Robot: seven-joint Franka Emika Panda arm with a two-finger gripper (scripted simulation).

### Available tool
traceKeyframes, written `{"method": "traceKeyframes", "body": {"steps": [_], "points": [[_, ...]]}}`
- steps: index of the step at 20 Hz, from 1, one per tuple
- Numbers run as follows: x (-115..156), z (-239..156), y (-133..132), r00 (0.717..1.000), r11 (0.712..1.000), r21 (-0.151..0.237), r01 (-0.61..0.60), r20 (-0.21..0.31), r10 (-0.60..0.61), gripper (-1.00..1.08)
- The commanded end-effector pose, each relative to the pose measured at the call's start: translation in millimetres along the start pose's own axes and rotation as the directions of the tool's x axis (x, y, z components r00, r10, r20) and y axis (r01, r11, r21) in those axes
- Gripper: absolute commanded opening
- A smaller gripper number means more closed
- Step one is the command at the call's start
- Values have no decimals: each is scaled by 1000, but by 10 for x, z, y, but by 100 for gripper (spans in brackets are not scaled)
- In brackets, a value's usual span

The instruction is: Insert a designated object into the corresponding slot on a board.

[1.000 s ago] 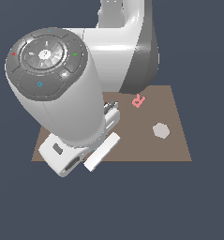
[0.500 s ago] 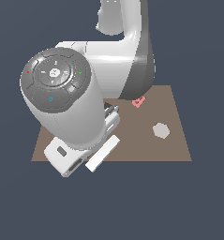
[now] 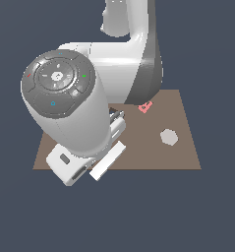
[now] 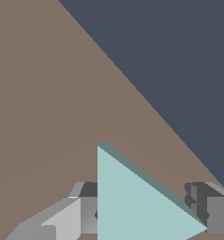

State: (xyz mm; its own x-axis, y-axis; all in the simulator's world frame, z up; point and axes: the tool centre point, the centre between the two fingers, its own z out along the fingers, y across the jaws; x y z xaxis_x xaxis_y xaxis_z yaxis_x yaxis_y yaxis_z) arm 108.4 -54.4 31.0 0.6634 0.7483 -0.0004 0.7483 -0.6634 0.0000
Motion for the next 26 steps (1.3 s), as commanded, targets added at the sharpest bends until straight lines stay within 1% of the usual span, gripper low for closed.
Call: {"method": "traceKeyframes", "body": {"steps": [1,9,13,17,20,22,24,26], "points": [[5,-34,1,1000,1000,0,0,0,0,-100],[8,-21,-22,1000,1000,0,30,0,-30,-100],[15,-23,-58,997,997,0,81,0,-81,-100],[23,-26,-114,987,987,0,159,0,-159,-100],[26,-29,-169,972,972,0,233,0,-233,-100],[26,-31,-211,957,957,0,289,0,-289,-100],[22,-33,-258,937,937,0,351,0,-351,-100],[15,-36,-309,909,909,-1,416,-1,-416,-100]]}}
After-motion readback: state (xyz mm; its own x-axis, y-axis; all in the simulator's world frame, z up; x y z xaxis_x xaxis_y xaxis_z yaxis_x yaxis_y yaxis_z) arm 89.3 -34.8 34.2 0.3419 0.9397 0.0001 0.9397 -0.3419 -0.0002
